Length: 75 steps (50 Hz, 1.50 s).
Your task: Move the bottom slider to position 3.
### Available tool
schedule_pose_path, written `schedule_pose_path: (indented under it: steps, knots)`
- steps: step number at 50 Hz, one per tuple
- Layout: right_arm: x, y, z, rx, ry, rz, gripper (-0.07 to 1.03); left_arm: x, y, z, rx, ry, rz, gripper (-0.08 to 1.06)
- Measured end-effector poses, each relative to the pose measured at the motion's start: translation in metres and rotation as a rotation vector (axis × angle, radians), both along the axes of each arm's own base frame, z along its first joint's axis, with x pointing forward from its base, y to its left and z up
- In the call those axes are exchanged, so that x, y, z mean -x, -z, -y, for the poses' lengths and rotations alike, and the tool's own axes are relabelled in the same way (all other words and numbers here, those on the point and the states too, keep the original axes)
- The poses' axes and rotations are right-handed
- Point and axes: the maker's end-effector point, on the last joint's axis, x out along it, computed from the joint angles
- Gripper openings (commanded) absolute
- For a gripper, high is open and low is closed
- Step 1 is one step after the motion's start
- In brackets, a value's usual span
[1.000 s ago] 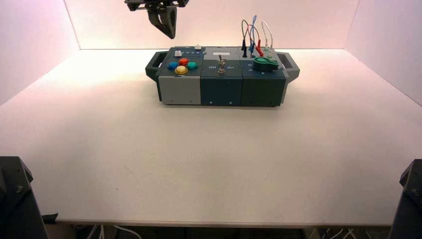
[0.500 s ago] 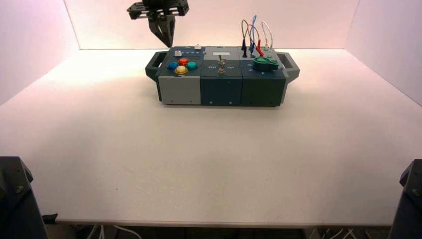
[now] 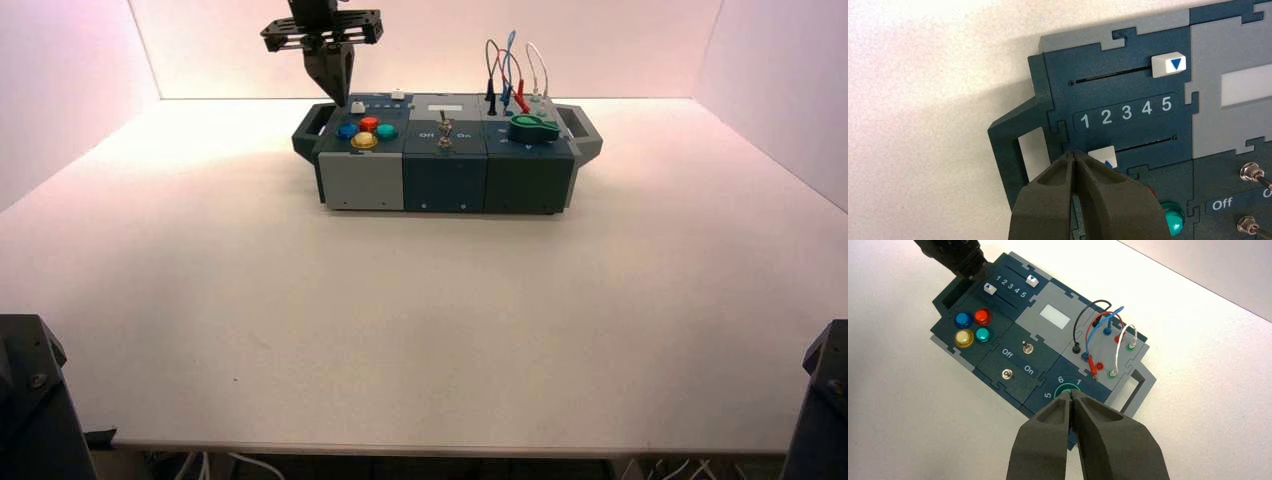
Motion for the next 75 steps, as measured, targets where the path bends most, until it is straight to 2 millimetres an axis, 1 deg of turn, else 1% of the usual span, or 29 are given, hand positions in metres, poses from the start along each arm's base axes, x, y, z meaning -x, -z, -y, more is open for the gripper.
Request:
schedule_pose_path:
  steps: [11,15,22,27,32,75]
  knots:
    - [-0.001,-0.001,0.0,0.002,0.001,0.007,-0.02,-0.002,0.004,0.004,0.0,0.003,0.0,-0.03]
    - [-0.001,0.0,0.0,0.003,0.001,0.007,-0.02,-0.001,0.007,0.009,0.0,0.007,-0.003,-0.03]
    - [-0.001,0.0,0.0,0.003,0.001,0.007,-0.02,-0.001,0.006,0.015,0.002,0.017,0.0,-0.03]
    - [-0.001,0.0,0.001,0.006,0.0,0.008,-0.02,-0.002,0.006,0.024,0.004,0.032,0.006,-0.03]
    - [-0.001,-0.001,0.001,0.007,-0.001,0.01,-0.02,-0.002,0.005,0.027,0.006,0.034,0.011,-0.03]
    - [-0.001,-0.003,0.002,0.01,0.001,0.017,-0.02,0.001,0.005,0.032,0.005,0.042,0.003,-0.03]
